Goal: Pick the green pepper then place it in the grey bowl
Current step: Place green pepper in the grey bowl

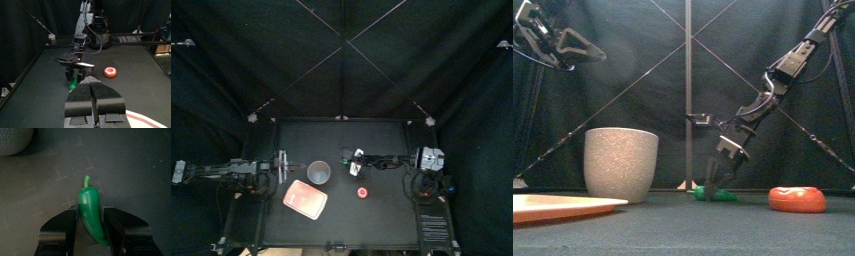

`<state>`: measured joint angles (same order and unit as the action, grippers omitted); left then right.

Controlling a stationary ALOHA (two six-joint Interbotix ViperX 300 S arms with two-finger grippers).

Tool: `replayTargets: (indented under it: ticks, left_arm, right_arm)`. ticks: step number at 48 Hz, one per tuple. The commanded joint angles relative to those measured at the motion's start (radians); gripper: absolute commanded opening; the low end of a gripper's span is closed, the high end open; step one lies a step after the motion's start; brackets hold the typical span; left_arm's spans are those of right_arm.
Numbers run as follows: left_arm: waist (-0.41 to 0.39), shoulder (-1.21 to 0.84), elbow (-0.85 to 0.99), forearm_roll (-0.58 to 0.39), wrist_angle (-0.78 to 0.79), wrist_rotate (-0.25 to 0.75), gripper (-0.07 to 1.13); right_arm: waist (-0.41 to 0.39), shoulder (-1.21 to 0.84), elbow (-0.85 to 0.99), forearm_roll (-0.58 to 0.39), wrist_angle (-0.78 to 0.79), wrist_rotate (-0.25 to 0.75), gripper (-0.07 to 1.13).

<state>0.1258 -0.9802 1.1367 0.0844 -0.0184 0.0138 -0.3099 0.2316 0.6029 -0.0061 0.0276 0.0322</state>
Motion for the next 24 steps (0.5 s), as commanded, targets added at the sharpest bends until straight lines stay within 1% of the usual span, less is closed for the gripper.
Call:
replayTargets:
  ticks: [1,8,15,24]
  left_arm:
    - [0.000,0.003,-0.015,0.002,-0.008,-0.002,0.07]
    - [0.000,0.003,-0.015,0.002,-0.009,-0.002,0.07]
    - [0.000,0.003,-0.017,0.002,-0.008,-0.002,0.07]
    - [0.002,0.003,-0.015,0.000,-0.008,-0.002,0.07]
  right_arm:
    - [-0.002,-0.021,-0.020,0.002,-0.003,0.002,0.73]
    - [0.000,-0.057,-0.021,0.002,-0.003,0.000,0.72]
    - [0.009,-0.140,-0.029,-0.002,-0.003,0.000,0.72]
    - [0.052,-0.247,-0.094,-0.008,-0.023,-0.006,0.72]
